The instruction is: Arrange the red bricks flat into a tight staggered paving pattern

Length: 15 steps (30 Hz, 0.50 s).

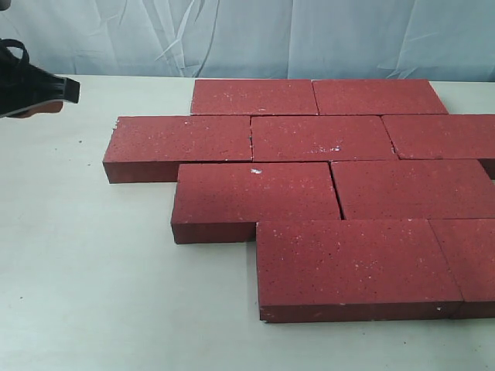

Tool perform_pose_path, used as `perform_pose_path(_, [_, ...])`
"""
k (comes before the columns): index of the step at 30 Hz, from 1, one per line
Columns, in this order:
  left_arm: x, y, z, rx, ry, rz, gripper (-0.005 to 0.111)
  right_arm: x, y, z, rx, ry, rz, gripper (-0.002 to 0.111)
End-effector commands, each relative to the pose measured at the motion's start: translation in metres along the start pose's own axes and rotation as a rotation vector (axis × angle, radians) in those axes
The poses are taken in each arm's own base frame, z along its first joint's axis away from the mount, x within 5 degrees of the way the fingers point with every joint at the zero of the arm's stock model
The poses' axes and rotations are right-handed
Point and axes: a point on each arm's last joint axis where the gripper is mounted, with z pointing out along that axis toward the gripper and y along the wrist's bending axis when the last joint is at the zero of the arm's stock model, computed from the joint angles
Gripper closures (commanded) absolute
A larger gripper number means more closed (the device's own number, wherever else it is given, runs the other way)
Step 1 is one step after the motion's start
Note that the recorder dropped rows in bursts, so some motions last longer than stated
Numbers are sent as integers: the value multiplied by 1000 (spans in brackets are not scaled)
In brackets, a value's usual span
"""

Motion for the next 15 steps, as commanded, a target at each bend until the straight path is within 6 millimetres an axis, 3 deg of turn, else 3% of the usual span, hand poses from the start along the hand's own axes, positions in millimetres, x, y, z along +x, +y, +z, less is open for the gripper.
perform_pose_path(1, [6,-1,-21,-8,-53,12,107,0,0,0,3,-13,1,109])
perform_pose_path(10, [41,22,-42,-93,-122,-65,107,0,0,0,3,-18,-1,109])
perform_pose_path(15, [89,35,-58,-168,-138,-133,107,0,0,0,3,-17,0,109])
